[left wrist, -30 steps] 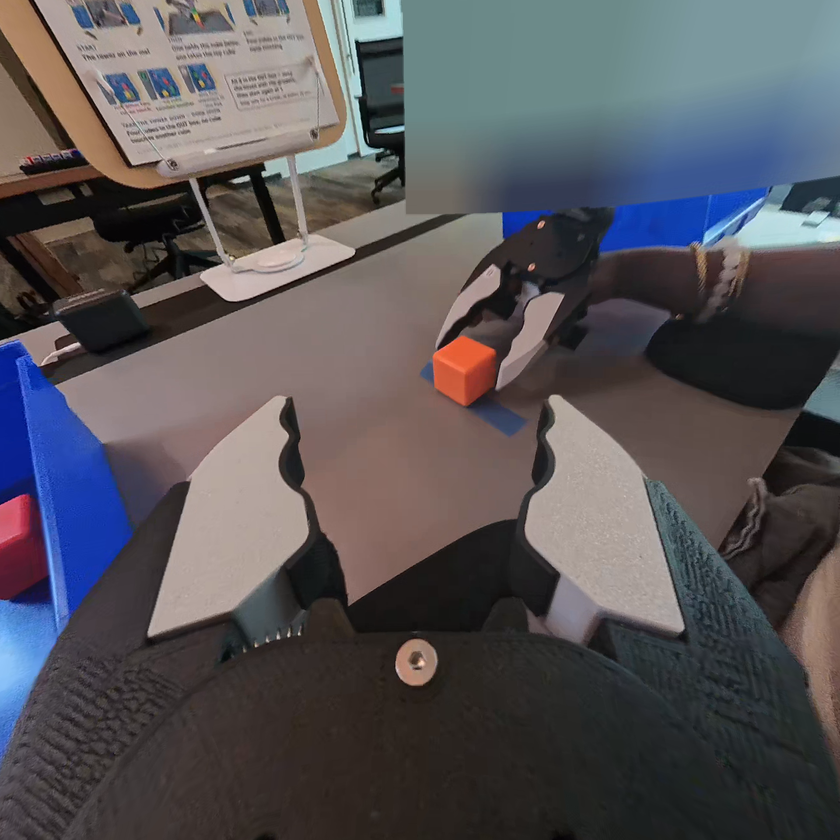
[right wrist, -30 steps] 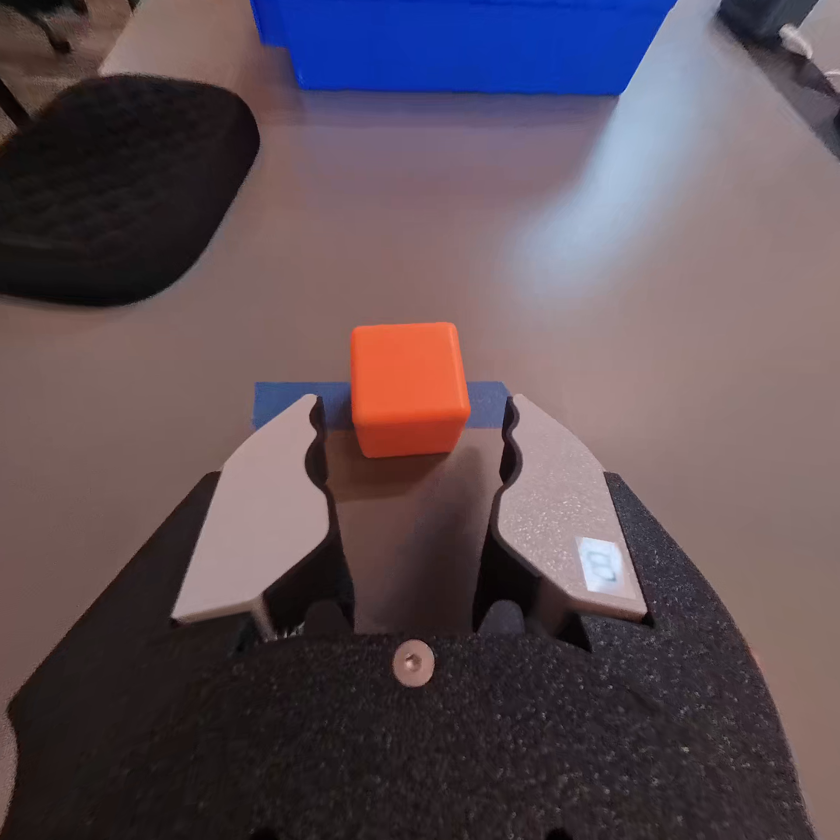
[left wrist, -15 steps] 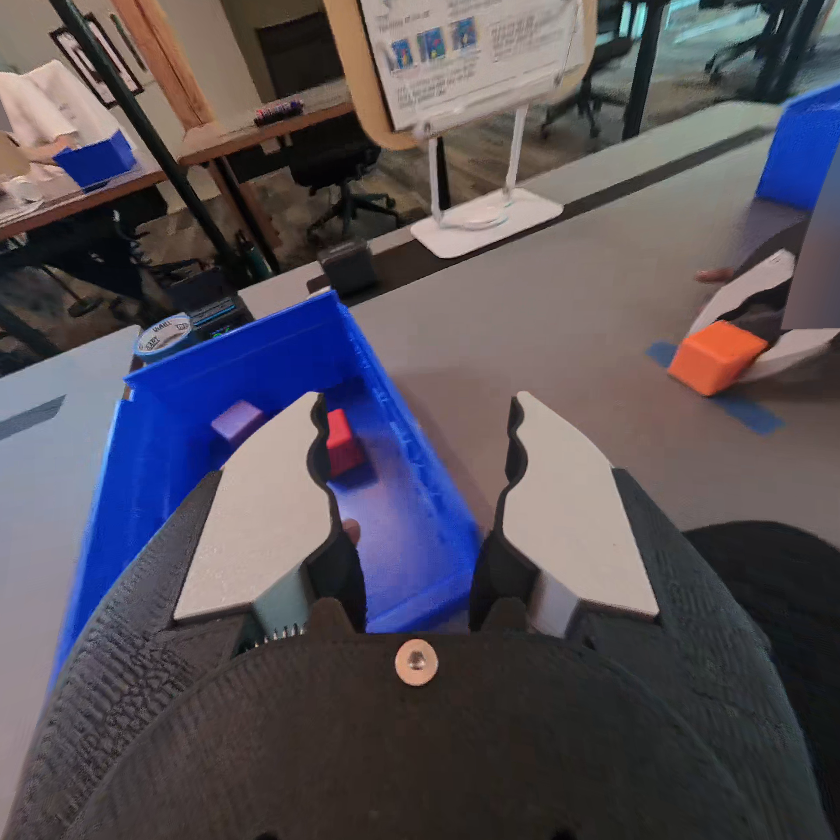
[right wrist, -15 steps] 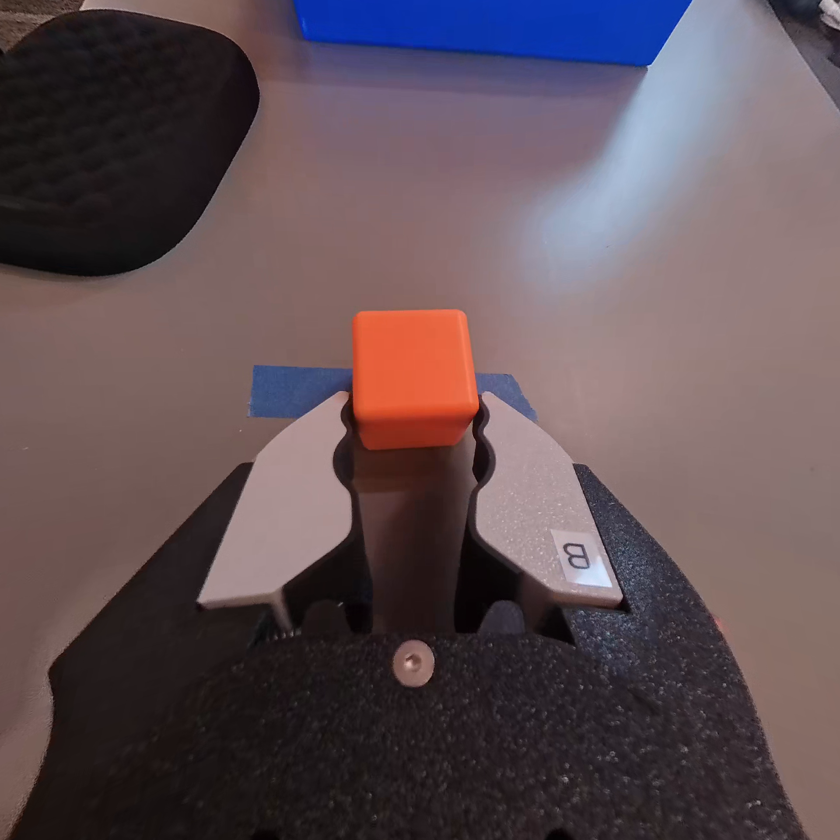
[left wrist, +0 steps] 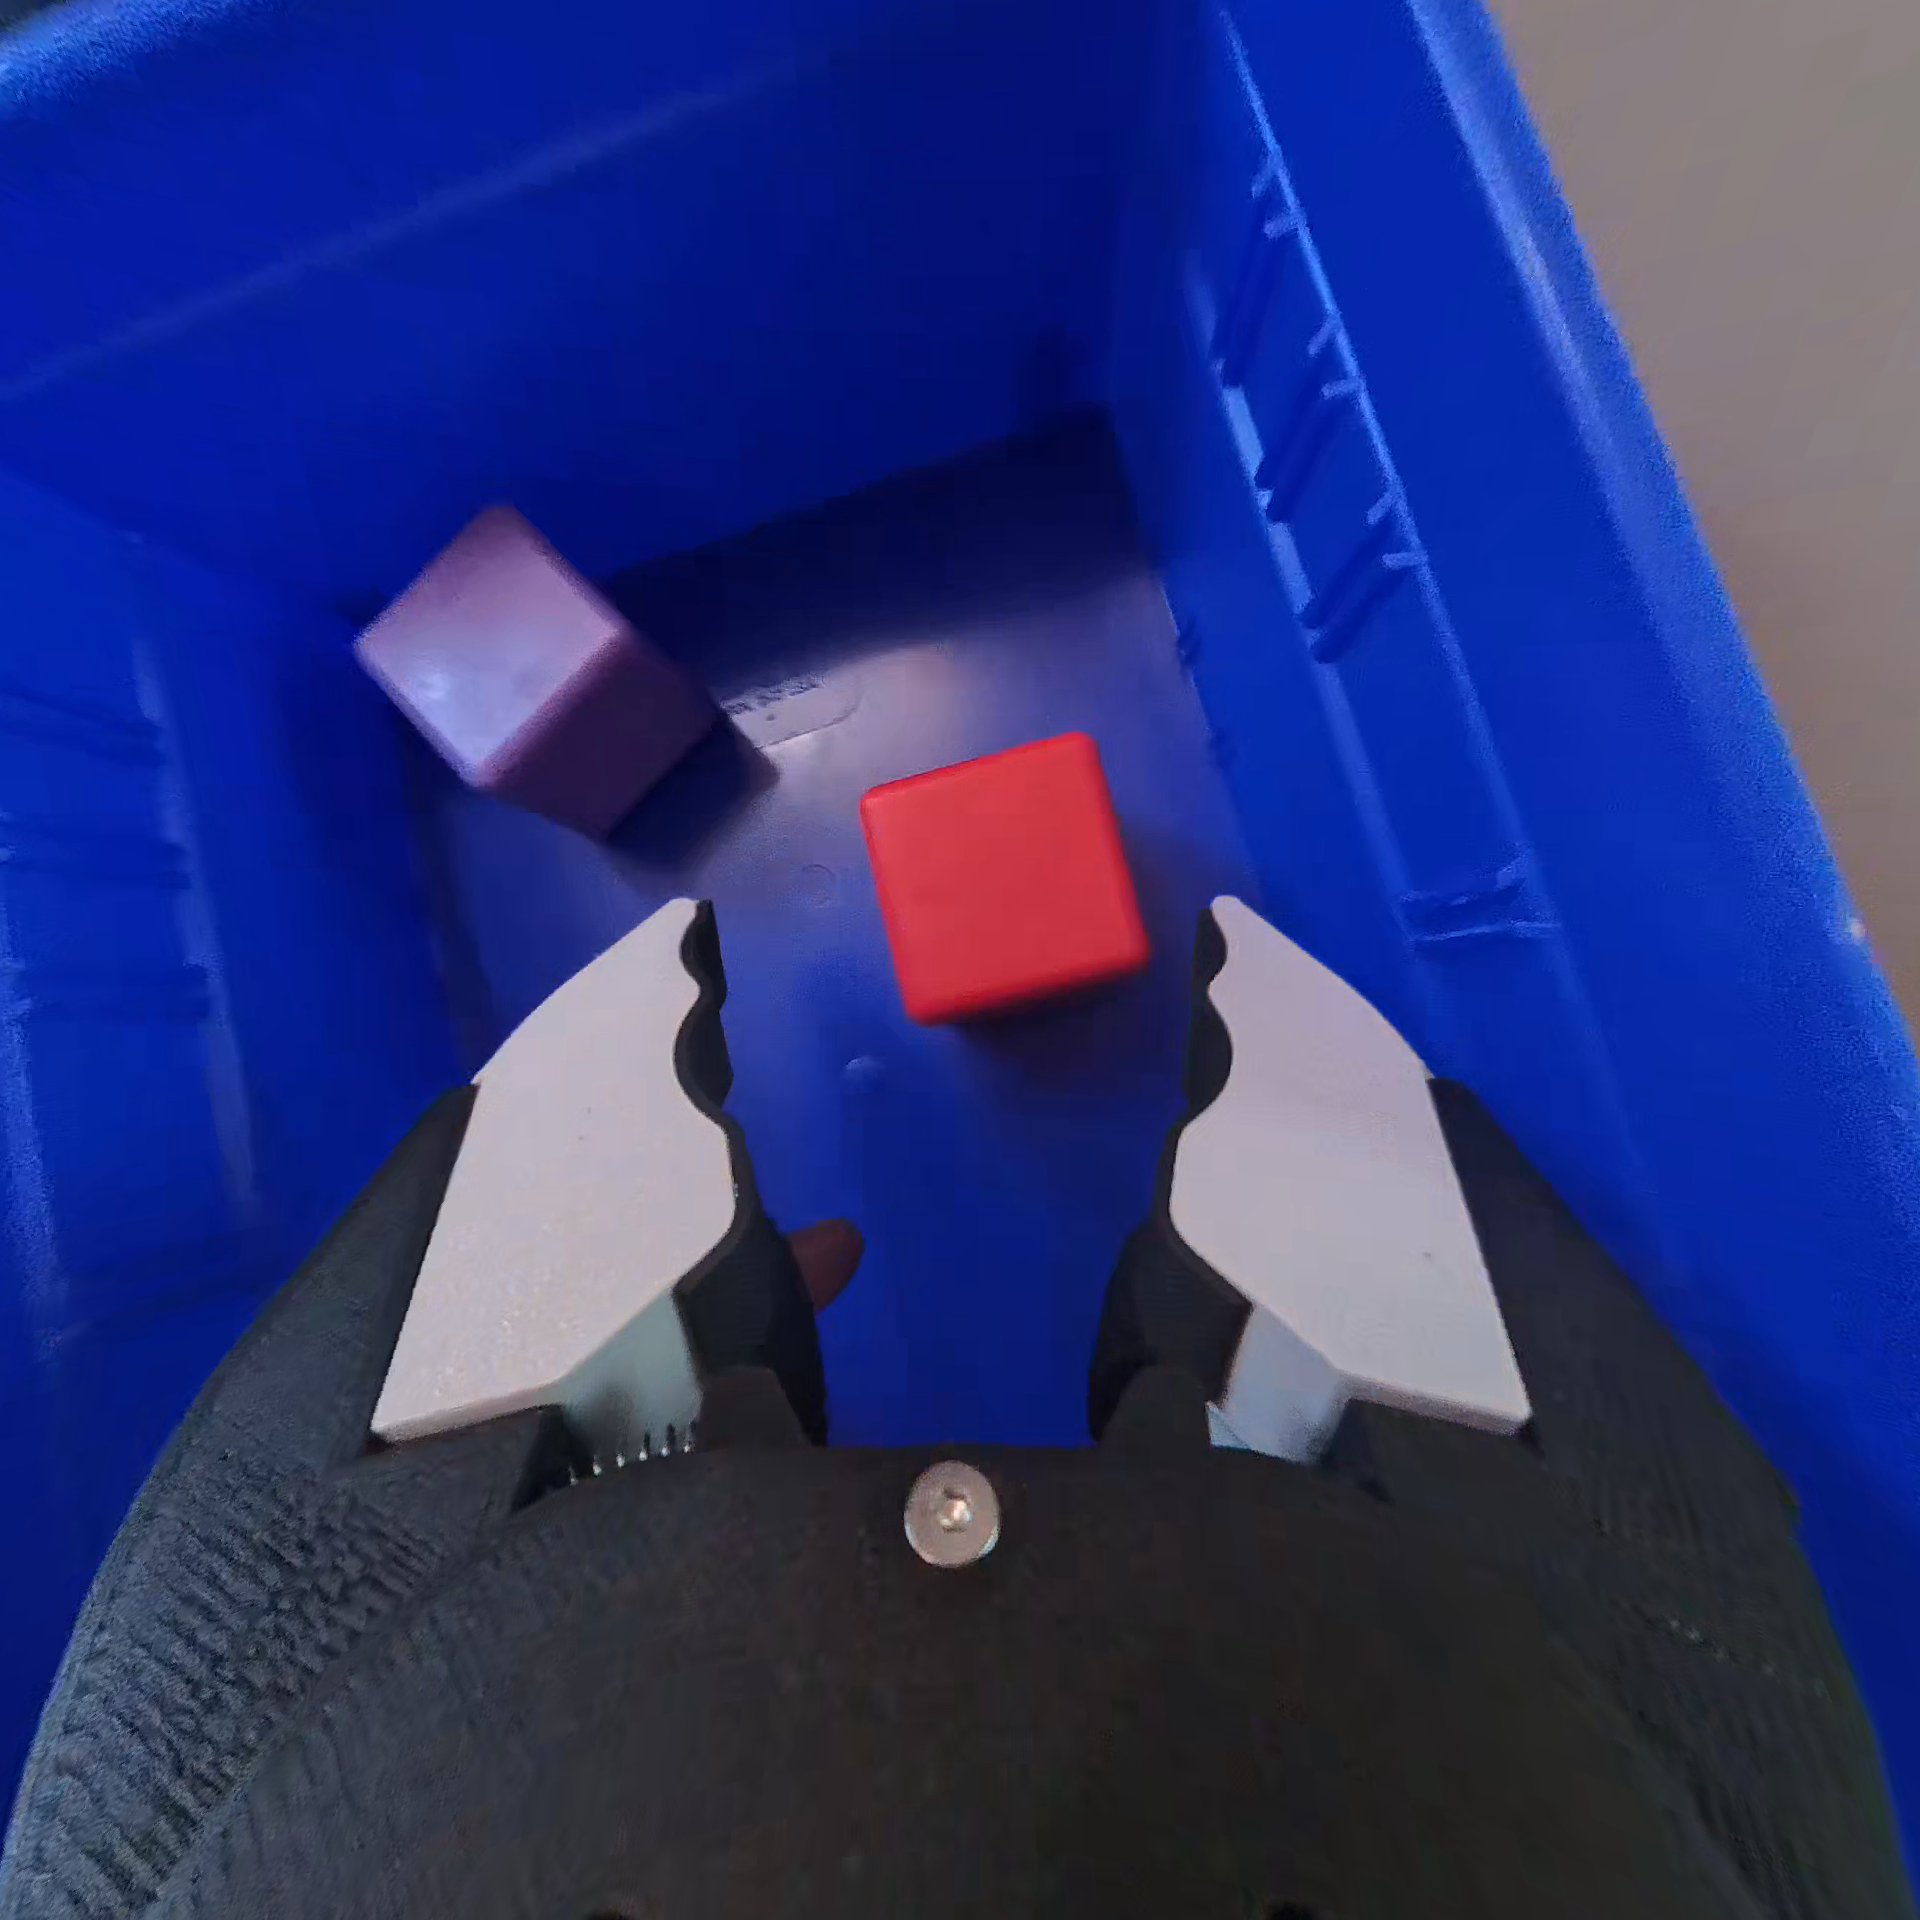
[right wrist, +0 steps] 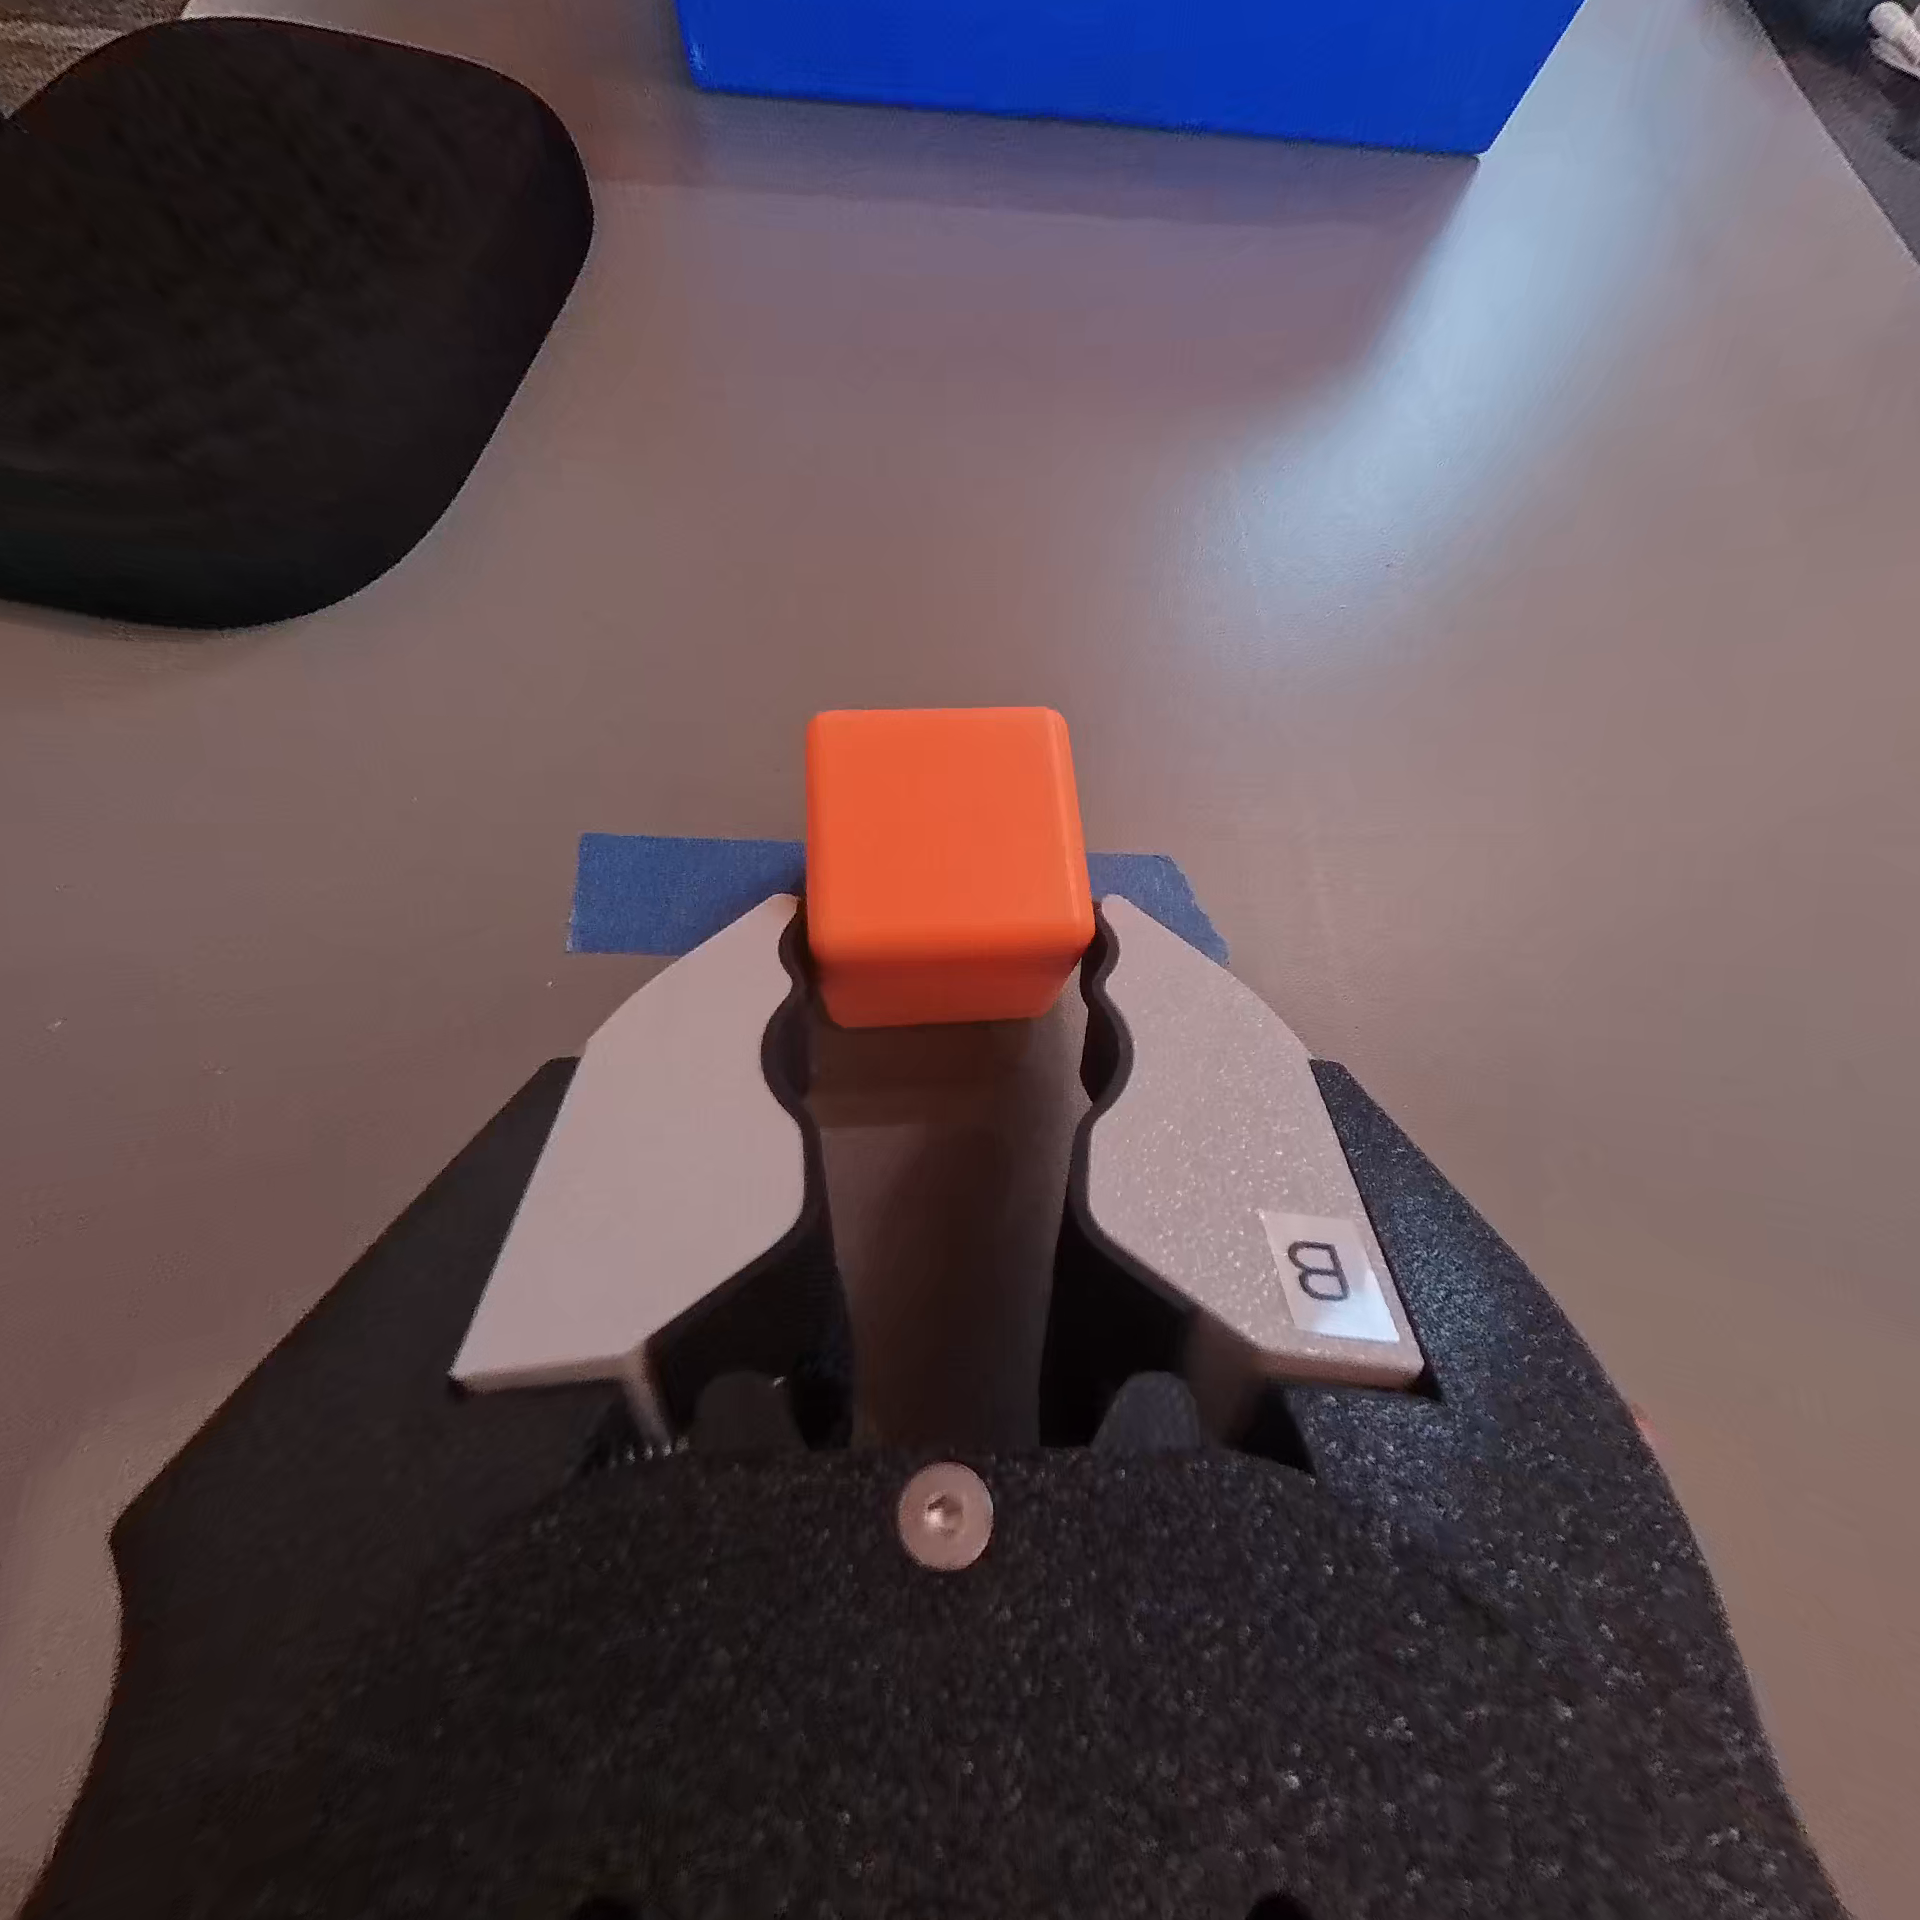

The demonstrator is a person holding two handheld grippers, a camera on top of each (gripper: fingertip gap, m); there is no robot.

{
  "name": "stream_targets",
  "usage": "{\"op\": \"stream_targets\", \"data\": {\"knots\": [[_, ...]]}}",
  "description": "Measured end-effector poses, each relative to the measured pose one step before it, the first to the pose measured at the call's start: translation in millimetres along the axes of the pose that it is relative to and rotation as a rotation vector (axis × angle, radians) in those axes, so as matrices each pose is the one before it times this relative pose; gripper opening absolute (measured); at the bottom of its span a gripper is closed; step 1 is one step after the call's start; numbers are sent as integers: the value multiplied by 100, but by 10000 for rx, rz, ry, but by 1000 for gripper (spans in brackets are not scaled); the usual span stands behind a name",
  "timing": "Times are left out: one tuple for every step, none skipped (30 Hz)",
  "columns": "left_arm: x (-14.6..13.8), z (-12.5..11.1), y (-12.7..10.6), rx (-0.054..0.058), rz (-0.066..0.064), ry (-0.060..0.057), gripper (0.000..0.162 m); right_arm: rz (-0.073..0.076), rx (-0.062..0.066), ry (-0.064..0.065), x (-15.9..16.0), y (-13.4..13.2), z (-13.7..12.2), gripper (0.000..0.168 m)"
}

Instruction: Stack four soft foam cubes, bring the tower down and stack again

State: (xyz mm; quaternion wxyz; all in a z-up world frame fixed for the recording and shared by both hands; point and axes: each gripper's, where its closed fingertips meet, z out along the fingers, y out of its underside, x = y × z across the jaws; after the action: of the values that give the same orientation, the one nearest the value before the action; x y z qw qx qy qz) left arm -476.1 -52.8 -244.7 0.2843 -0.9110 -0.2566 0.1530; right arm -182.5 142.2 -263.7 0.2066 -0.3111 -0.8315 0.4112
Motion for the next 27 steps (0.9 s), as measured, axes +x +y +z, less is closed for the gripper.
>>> {"op": "stream_targets", "data": {"knots": [[332, 464, 59, -53, 13, 162, 85, -18, 3, 13, -6, -3, -5, 49], [192, 338, -39, 27, -11, 93, 80, -18, 3, 14, -4, -3, -5, 49], [211, 234, -140, 128, 17, 109, 66, -14, 2, 12, -4, 3, 6, 49], [223, 168, -167, 196, 44, 113, 53, 1, -1, 7, 9, 1, -1, 49], [-11, 57, -92, 155, 128, -29, 53, 17, -3, 3, 5, 6, -2, 49], [20, -52, -39, 95, 123, 25, 52, 20, -3, -1, 13, 7, -1, 49], [-200, -95, -6, 69, 130, -114, 52, 13, -2, -5, 4, 17, -1, 50], [-314, -211, -169, 191, 106, -167, 51, 11, -2, -8, 3, 1, 5, 50], [-84, -436, -424, 338, 100, 14, 51, 12, -2, -9, 2, 1, 5, 50], [36, -674, -704, 447, 4, 105, 51, 13, -3, -10, -1, 1, 5, 50], [229, -890, -1060, 565, 156, 190, 51, 15, -3, -11, 3, 14, 5, 50], [490, -1077, -1458, 735, 395, 248, 51, 12, -2, -10, 7, 5, -1, 50], [705, -1152, -1752, 737, 442, 269, 51, 8, -1, -8, -2, 2, 0, 49], [1065, -1085, -1899, 615, 466, 426, 51, 6, 0, -8, -7, -3, 6, 50], [1491, -900, -2003, 520, 523, 630, 51, 6, -1, -7, 0, 2, 0, 49], [1925, -665, -2052, 431, 560, 835, 51, 9, -2, -8, 5, 0, 5, 49], [2062, -334, -2049, 324, 481, 881, 51, 10, -2, -8, 3, 0, 5, 49], [2072, 51, -1986, 237, 395, 865, 51, 9, -2, -8, 4, 8, -7, 49], [2130, 431, -1793, 142, 354, 901, 51, 4, -1, -6, -4, -2, 5, 49], [2100, 811, -1527, 49, 403, 899, 51, -5, 0, -7, -5, 0, 0, 50], [1924, 1176, -1202, -20, 420, 837, 51, -10, 1, -9, -18, -2, 0, 49], [1599, 1476, -848, -117, 363, 726, 51, -6, 0, -7, -12, -5, 6, 49], [1351, 1688, -556, -155, 285, 663, 51, 5, -2, -8, 0, 4, -1, 49], [1110, 1804, -310, -185, 206, 627, 51, 16, -3, -16, -4, 6, -2, 49], [773, 1819, 7, -279, 267, 510, 51, 23, -5, -20, 1, 1, 9, 49], [311, 1718, 346, -441, 334, 305, 51, 22, -4, -17, 12, 5, 4, 49], [66, 1583, 385, -414, 289, 212, 51, 12, -2, -10, 0, 0, 4, 49]]}}
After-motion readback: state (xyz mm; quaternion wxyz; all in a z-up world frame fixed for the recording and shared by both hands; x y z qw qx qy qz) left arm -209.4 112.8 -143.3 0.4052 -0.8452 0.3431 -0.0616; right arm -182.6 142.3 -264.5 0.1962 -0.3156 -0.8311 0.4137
